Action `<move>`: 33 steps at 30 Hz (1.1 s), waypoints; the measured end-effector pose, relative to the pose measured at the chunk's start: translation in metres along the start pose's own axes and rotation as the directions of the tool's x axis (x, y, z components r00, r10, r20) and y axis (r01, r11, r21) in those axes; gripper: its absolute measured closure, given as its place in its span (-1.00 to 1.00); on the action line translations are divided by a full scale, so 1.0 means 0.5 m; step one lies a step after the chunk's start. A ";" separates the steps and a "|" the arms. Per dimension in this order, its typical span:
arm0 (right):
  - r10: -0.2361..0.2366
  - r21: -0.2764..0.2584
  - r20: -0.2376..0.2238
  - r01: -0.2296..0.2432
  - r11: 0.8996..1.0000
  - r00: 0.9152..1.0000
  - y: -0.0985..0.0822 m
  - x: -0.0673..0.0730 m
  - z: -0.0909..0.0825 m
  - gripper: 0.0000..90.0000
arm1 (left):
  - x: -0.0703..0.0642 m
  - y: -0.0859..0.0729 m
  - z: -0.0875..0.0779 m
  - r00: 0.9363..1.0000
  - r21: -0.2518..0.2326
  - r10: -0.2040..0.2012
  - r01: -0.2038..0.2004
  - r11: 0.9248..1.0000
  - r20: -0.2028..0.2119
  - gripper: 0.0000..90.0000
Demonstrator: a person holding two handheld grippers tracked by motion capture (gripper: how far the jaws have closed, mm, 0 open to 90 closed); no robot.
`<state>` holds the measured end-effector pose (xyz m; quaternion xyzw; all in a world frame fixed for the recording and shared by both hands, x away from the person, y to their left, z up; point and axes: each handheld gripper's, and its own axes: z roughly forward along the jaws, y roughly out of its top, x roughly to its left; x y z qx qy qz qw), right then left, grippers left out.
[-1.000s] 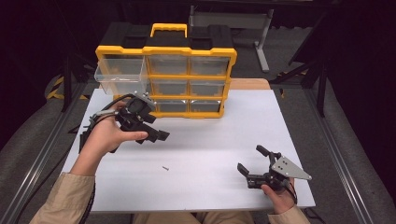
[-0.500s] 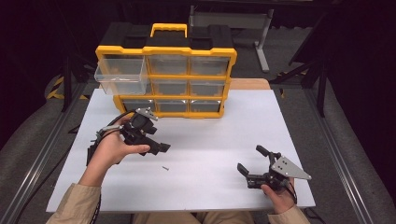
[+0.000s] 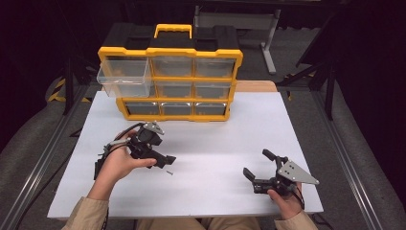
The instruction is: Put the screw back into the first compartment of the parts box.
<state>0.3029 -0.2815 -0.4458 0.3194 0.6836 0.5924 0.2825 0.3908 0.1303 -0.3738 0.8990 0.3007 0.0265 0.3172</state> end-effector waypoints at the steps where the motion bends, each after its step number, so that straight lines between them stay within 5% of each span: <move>1: -0.001 -0.001 0.000 0.001 1.000 1.000 0.000 0.000 0.000 -0.93 | 0.000 -0.004 0.004 1.000 -0.007 0.000 0.000 1.000 0.003 -0.68; 14: -0.001 0.001 0.000 0.001 1.000 1.000 0.000 0.000 0.000 -0.92 | -0.006 -0.046 0.048 0.999 0.021 0.028 -0.028 0.999 0.019 -0.41; 25: 0.000 0.005 0.006 0.000 1.000 1.000 -0.001 -0.001 0.000 -0.92 | -0.005 -0.074 0.091 0.994 0.080 0.084 -0.090 0.993 0.071 0.40; 33: 0.004 0.008 0.001 -0.004 1.000 1.000 -0.002 -0.001 0.001 -0.92 | -0.006 -0.076 0.111 0.993 0.106 0.080 -0.088 0.990 0.083 0.67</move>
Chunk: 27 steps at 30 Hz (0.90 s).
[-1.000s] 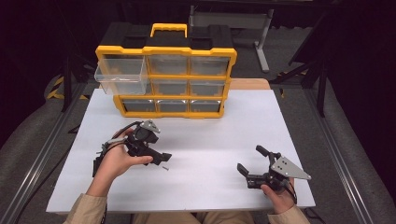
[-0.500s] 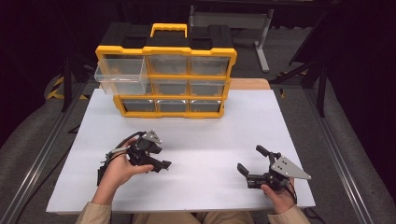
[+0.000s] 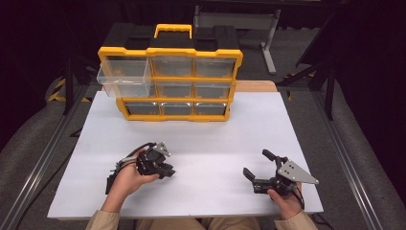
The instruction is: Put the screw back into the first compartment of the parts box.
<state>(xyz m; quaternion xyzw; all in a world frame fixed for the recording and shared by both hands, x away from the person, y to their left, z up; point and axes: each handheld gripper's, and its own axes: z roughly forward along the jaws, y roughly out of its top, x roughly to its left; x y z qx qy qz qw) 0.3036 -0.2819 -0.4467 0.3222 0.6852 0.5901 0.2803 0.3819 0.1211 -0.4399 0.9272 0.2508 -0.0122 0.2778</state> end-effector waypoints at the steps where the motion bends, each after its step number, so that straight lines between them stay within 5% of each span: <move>1: -0.001 -0.001 0.001 0.001 1.000 1.000 0.000 -0.001 0.000 -0.92 | 0.002 0.000 0.003 1.000 0.006 0.010 -0.010 1.000 0.001 0.68; 6: 0.009 -0.002 -0.001 -0.009 1.000 1.000 -0.001 -0.002 0.000 -0.92 | 0.006 -0.004 0.006 0.998 0.000 -0.062 0.062 0.998 -0.016 0.93; 13: 0.006 0.000 0.000 -0.006 1.000 1.000 0.000 -0.001 0.000 -0.92 | -0.001 0.005 0.005 0.994 0.023 -0.100 0.101 0.995 -0.047 0.95; 19: 0.006 0.000 0.004 -0.006 1.000 1.000 0.000 -0.002 -0.001 -0.92 | 0.003 0.017 -0.002 0.989 0.067 -0.148 0.149 0.987 -0.014 0.95; 27: -0.003 -0.001 -0.001 0.003 1.000 1.000 0.000 -0.001 0.001 -0.92 | 0.004 0.064 -0.097 0.983 0.065 -0.178 0.174 0.982 0.044 0.95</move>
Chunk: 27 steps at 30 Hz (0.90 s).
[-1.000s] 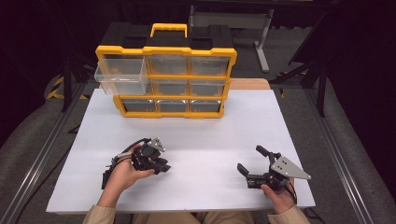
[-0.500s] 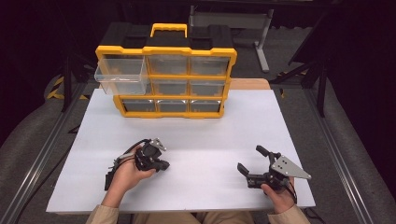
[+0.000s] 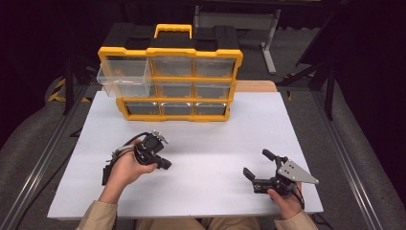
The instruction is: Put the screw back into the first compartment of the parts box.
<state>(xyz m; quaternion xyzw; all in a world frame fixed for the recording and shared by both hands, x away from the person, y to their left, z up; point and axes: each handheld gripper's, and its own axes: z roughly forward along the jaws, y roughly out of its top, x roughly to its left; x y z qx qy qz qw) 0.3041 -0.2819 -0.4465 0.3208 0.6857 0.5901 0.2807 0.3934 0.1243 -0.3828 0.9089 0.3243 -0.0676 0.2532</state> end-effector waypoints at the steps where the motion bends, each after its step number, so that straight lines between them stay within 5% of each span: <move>1: 0.002 0.000 -0.002 -0.002 1.000 1.000 0.000 0.001 0.000 -0.92 | -0.004 0.007 -0.016 1.000 0.000 -0.003 0.003 1.000 0.007 0.95; 7: 0.000 -0.001 -0.002 0.000 1.000 1.000 0.001 0.002 0.000 -0.92 | -0.018 0.048 -0.099 1.000 -0.010 0.004 -0.004 1.000 0.009 0.95; 17: 0.000 0.000 -0.001 0.000 1.000 1.000 0.001 0.002 0.000 -0.92 | -0.054 0.113 -0.253 0.998 -0.021 0.009 -0.010 1.000 -0.058 0.95; 27: -0.004 -0.001 -0.006 0.004 1.000 1.000 0.002 0.002 0.000 -0.92 | -0.065 0.153 -0.345 0.994 -0.035 0.000 -0.003 0.999 -0.107 0.95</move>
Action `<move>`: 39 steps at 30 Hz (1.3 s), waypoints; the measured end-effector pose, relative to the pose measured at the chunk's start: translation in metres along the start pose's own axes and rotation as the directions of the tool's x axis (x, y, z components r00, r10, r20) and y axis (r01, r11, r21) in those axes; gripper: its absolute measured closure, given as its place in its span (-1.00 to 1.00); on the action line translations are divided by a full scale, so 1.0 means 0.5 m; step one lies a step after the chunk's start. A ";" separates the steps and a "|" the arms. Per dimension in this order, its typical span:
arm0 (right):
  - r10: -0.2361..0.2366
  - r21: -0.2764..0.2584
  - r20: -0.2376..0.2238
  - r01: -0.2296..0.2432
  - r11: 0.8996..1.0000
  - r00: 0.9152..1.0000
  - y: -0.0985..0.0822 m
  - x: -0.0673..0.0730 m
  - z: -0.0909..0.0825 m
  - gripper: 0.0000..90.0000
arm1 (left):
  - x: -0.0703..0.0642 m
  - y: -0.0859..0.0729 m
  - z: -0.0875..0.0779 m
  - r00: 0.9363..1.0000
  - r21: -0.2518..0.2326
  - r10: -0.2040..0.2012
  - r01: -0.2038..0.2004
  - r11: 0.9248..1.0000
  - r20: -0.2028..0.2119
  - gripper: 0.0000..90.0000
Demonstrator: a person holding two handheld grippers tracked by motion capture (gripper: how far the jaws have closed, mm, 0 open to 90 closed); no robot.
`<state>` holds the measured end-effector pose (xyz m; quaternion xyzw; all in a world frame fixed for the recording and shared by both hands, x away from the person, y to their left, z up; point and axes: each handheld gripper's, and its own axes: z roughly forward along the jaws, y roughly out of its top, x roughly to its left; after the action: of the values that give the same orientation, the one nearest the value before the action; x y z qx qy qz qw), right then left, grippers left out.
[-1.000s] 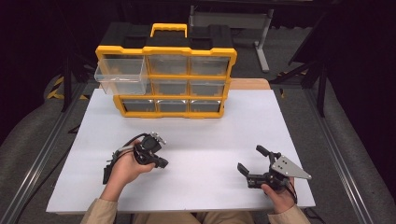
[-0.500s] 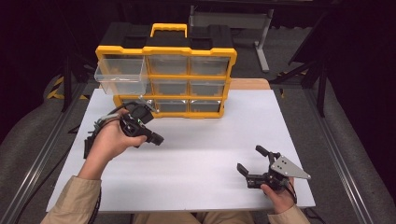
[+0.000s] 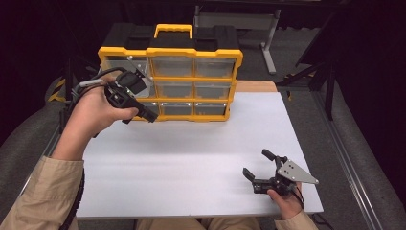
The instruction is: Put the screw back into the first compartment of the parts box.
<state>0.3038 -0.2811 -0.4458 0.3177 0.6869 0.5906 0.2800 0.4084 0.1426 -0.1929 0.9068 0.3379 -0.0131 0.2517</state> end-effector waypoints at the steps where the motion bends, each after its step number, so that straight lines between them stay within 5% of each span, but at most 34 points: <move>1: 0.000 0.000 0.000 0.000 1.000 1.000 0.000 0.000 0.000 -0.92 | 0.000 0.000 0.000 1.000 0.000 0.000 0.000 1.000 0.000 0.94; 10: 0.002 -0.003 -0.001 -0.002 1.000 1.000 0.001 0.000 -0.001 -0.92 | -0.003 0.038 -0.062 1.000 -0.035 -0.017 0.016 0.999 -0.026 0.94; 23: -0.004 0.002 -0.001 0.004 1.000 1.000 0.000 -0.002 -0.001 -0.92 | 0.028 0.063 -0.120 0.994 -0.072 -0.066 0.060 0.996 -0.090 0.94; 31: 0.003 -0.004 -0.001 -0.004 1.000 1.000 0.001 -0.001 -0.001 -0.92 | 0.048 0.085 -0.146 0.986 -0.087 -0.093 0.082 0.993 -0.135 0.94; 34: 0.007 -0.007 0.000 -0.007 1.000 1.000 0.002 0.000 -0.001 -0.92 | 0.062 0.089 -0.152 0.977 -0.093 -0.123 0.108 0.990 -0.174 0.94; 39: 0.005 -0.007 -0.002 -0.005 1.000 1.000 0.002 -0.001 -0.002 -0.92 | 0.087 0.090 -0.155 0.970 -0.101 -0.146 0.128 0.987 -0.194 0.94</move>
<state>0.3034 -0.2819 -0.4445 0.3178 0.6844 0.5939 0.2791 0.4584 0.1762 -0.1135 0.8662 0.4235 0.0758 0.2542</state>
